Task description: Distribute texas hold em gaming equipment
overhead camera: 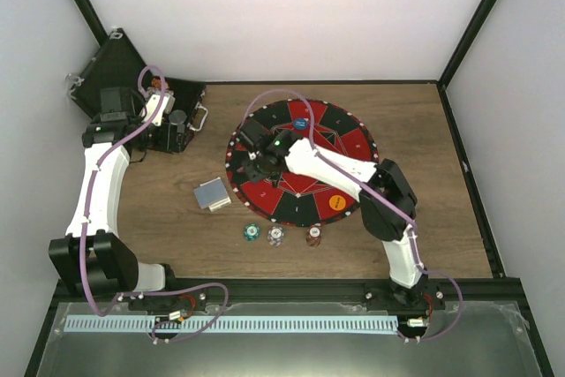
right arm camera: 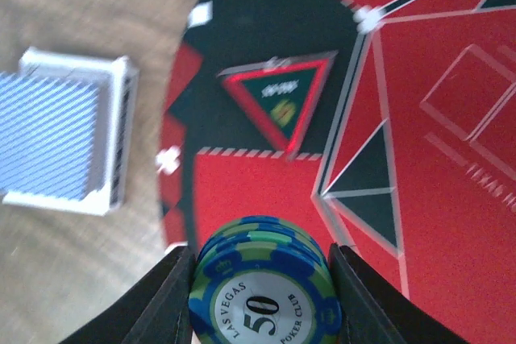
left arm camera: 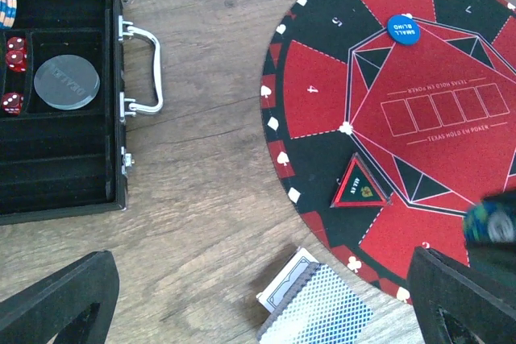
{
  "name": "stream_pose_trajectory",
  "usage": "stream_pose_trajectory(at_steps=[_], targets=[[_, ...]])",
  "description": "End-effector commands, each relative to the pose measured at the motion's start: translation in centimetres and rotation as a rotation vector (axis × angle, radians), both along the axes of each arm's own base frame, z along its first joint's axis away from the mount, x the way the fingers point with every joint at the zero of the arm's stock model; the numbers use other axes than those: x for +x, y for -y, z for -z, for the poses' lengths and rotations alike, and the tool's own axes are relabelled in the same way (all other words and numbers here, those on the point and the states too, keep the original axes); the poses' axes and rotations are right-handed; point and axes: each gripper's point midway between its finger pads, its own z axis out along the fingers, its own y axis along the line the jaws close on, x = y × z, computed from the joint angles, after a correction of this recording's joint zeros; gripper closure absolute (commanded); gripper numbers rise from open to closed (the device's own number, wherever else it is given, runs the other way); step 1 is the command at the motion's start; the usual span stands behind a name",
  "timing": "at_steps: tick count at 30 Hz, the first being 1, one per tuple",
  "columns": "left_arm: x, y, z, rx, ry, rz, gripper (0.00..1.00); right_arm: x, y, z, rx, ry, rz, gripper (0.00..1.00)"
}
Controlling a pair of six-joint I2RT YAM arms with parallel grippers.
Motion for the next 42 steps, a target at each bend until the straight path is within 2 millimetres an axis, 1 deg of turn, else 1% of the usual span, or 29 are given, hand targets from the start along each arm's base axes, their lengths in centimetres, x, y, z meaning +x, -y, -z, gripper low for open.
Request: stream_pose_trajectory(at_steps=[1,4,5,6,7,13,16,20,27,33,35,37,40,42], targets=[[0.0,0.0,-1.2,0.002,0.025,0.014,0.0,3.8,0.4,1.7,-0.016,0.016,0.048,0.73],[0.1,-0.1,-1.2,0.005,0.026,0.013,0.0,5.6,0.9,3.6,-0.04,0.002,0.079,0.74],[0.2,-0.1,-1.3,0.004,0.027,0.012,0.0,6.0,1.0,4.6,-0.052,-0.008,0.084,0.74],[0.2,-0.1,-1.3,0.004,0.025,0.013,0.0,6.3,1.0,4.9,-0.056,-0.008,0.088,0.74],[0.2,-0.1,-1.4,0.005,0.026,0.015,0.0,6.6,1.1,5.9,-0.068,-0.018,0.092,0.74],[0.3,-0.2,-1.7,0.015,0.034,0.016,0.0,6.7,1.5,9.3,-0.12,-0.051,0.093,0.74],[0.3,-0.3,-1.6,0.017,0.032,0.015,0.0,6.6,1.4,10.0,-0.121,-0.059,0.089,0.74],[0.4,-0.3,-1.7,0.016,0.033,0.014,0.0,6.7,0.7,10.7,-0.11,-0.073,0.079,0.75],[0.4,-0.4,-1.7,0.015,0.028,0.009,0.0,7.4,-0.8,10.4,-0.073,-0.079,0.071,0.74],[0.5,-0.3,-1.6,0.01,0.025,0.01,0.0,7.4,-0.8,10.3,-0.076,-0.078,0.067,0.74],[0.5,-0.3,-1.7,0.008,0.026,0.011,0.0,7.4,-0.7,10.2,-0.077,-0.078,0.067,0.66],[0.5,-0.3,-1.7,0.007,0.025,0.011,0.0,7.3,-0.7,9.8,-0.075,-0.076,0.065,0.57],[0.5,-0.3,-1.5,0.009,0.021,0.014,0.0,7.6,-0.7,7.9,-0.059,-0.05,0.07,0.41],[0.5,-0.3,-1.4,0.01,0.016,0.014,0.0,7.8,-0.6,6.1,-0.049,-0.021,0.082,0.35]])
